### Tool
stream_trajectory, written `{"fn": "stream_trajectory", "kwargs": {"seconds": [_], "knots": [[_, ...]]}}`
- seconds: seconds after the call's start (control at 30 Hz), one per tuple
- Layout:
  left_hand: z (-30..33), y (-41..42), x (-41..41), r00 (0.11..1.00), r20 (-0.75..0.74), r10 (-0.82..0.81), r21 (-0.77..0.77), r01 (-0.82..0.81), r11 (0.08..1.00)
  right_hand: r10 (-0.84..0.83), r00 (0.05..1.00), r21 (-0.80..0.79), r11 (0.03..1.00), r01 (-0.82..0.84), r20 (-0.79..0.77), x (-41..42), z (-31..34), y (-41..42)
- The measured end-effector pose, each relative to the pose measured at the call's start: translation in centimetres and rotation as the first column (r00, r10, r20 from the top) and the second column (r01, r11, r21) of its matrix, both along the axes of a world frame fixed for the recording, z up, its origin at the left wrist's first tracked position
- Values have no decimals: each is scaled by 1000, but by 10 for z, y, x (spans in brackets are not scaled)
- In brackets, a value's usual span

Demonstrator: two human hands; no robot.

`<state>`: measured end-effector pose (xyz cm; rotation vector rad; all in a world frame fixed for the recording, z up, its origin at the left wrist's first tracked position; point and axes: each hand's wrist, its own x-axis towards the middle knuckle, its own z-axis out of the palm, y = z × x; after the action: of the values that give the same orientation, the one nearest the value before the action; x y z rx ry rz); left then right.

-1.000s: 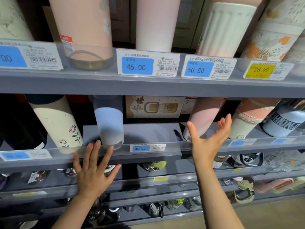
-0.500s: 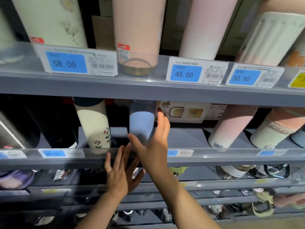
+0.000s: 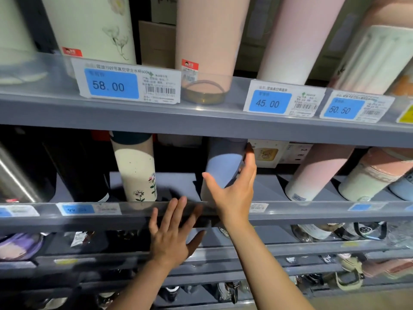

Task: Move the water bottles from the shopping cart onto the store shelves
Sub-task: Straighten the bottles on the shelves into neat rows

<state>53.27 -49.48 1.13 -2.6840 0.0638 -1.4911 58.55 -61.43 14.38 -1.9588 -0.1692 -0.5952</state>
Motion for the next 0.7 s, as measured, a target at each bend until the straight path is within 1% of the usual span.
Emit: {"fn": "stream_trajectory", "kwargs": {"seconds": [0.13,0.3,0.4,0.6,0.7], "knots": [[-4,1,1,1000,12,5,15,-5,1000,-85,996,13,996,84,13,8,4,-30],[-6,2,2,1000,-9,-7,22,7,1000,-121,993,21,993,120,10,19,6,-56],[-7,2,1,1000,-16,-11,19,11,1000,-112,994,16,994,112,7,21,5,-58],[-5,2,0,999,-37,-24,11,24,1000,-71,997,-50,996,70,-29,22,9,-59],[-5,2,-1,999,-37,-24,15,25,1000,-79,997,-69,994,79,-2,22,11,-60]]}}
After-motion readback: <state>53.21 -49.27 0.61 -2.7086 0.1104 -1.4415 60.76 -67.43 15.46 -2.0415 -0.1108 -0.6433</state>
